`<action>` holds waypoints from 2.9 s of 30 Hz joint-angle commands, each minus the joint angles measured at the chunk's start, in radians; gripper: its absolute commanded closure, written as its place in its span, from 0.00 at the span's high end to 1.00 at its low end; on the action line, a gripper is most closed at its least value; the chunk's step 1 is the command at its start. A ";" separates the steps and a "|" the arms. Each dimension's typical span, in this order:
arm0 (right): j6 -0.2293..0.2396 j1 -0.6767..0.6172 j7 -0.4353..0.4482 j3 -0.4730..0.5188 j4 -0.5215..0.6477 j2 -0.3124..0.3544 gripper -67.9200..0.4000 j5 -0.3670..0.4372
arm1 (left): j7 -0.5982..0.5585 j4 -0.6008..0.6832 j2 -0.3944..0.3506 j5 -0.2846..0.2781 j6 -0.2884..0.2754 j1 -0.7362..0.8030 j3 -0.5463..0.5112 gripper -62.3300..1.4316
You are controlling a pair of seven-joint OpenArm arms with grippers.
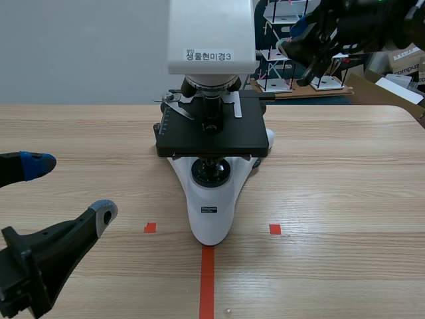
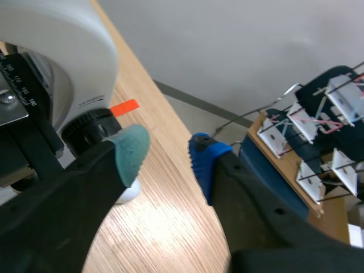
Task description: Return to the home posture
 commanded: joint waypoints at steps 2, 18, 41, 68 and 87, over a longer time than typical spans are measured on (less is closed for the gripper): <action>-0.044 -0.062 0.020 0.074 0.075 0.031 0.49 0.011 | -0.011 0.022 0.005 -0.009 -0.001 -0.001 -0.008 1.00; -0.207 -0.818 0.138 0.473 0.502 0.046 0.92 -0.012 | -0.011 0.022 0.005 -0.009 -0.001 -0.001 -0.008 1.00; -0.329 -1.501 0.699 0.558 0.568 0.043 0.92 -0.012 | -0.011 0.022 0.005 -0.009 -0.001 -0.001 -0.008 1.00; -0.329 -1.505 0.701 0.564 0.568 0.043 0.92 -0.013 | -0.011 0.022 0.005 -0.009 -0.001 -0.001 -0.008 1.00; -0.329 -1.505 0.701 0.564 0.568 0.043 0.92 -0.013 | -0.011 0.022 0.005 -0.009 -0.001 -0.001 -0.008 1.00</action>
